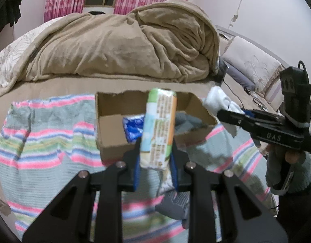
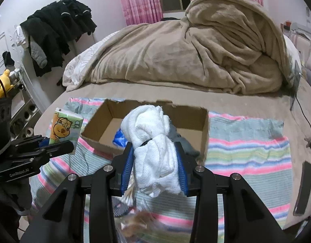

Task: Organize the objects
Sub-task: 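Lower the cartoon pack and white socks into the box and release both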

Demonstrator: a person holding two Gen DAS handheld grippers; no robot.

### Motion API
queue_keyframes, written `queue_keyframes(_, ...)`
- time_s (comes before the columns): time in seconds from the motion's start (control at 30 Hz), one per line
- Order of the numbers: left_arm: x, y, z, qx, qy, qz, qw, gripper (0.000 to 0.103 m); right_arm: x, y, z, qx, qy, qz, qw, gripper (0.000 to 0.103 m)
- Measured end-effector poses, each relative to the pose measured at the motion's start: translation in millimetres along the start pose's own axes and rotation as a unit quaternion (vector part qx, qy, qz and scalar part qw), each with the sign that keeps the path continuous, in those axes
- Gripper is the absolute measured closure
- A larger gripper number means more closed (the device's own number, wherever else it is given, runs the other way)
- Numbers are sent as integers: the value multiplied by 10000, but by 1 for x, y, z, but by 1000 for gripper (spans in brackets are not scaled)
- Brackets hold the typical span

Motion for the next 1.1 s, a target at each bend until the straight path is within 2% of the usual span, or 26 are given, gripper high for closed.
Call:
queue_keyframes(0.37,-15,30,25,22,50,32,10000,79,4,35,25,-55,81,49,9999,62)
queue_keyframes(0.63,-31,64,31,-138,-103,54,9998,79,8,72,32,-221,170,106,9996,62)
queue_keyframes(0.93,-42,97,17,-558,-164,174,9982,79,1,114,18,-595,178,223,9978,62)
queue_keyframes(1.1,-45,102,11,-694,-157,282,9971,76,0,121,12,-696,174,234,9971,61)
Point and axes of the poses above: each gripper's, at about its wrist camera, not at the fingertips, and y roughly the way its jaws point, x to its right, z to its top, the point moved 8 cm from there along y, roughly the way its jaws point, and after that the axes turned 1 degree about y, right-handed, at the moved point
